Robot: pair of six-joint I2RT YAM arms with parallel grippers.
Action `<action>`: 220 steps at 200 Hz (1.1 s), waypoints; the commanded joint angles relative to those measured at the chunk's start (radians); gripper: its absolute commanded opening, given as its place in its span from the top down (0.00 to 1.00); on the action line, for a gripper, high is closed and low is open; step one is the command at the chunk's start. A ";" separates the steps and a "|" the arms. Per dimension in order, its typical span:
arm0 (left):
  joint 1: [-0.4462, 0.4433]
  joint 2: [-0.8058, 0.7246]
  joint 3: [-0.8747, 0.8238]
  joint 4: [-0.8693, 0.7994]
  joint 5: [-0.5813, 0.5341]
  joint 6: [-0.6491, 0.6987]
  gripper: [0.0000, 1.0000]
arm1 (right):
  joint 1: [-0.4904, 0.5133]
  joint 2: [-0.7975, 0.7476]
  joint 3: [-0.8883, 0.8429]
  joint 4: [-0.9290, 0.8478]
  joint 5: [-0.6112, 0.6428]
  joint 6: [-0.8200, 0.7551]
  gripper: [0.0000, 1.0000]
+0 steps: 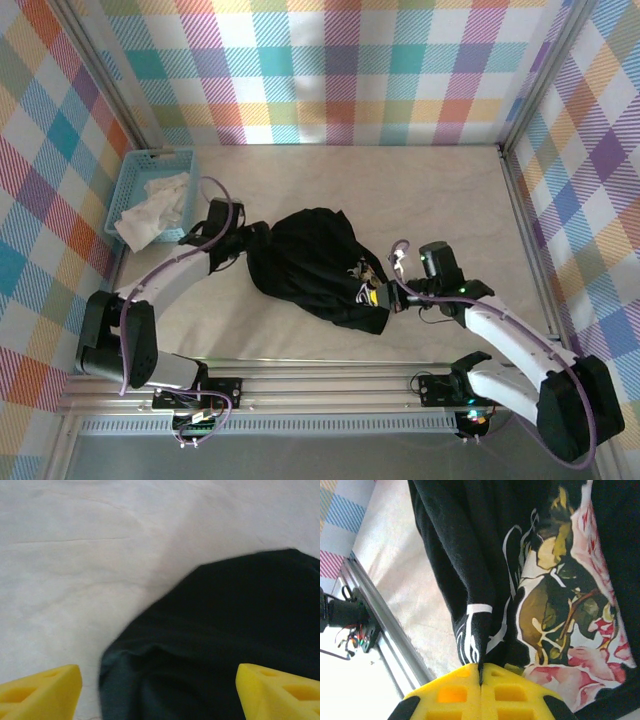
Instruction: Fold the inside-out t-shirt
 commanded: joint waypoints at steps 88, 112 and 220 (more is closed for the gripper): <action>-0.202 0.323 0.335 -0.194 0.076 0.378 0.18 | 0.035 0.119 0.099 -0.080 0.075 -0.014 0.97; -0.202 0.365 0.392 -0.209 0.082 0.370 0.51 | 0.035 0.115 0.136 -0.114 0.115 -0.039 0.98; -0.087 0.037 0.517 -0.079 0.471 -0.005 1.00 | 0.035 -0.024 0.148 -0.086 0.335 -0.099 0.98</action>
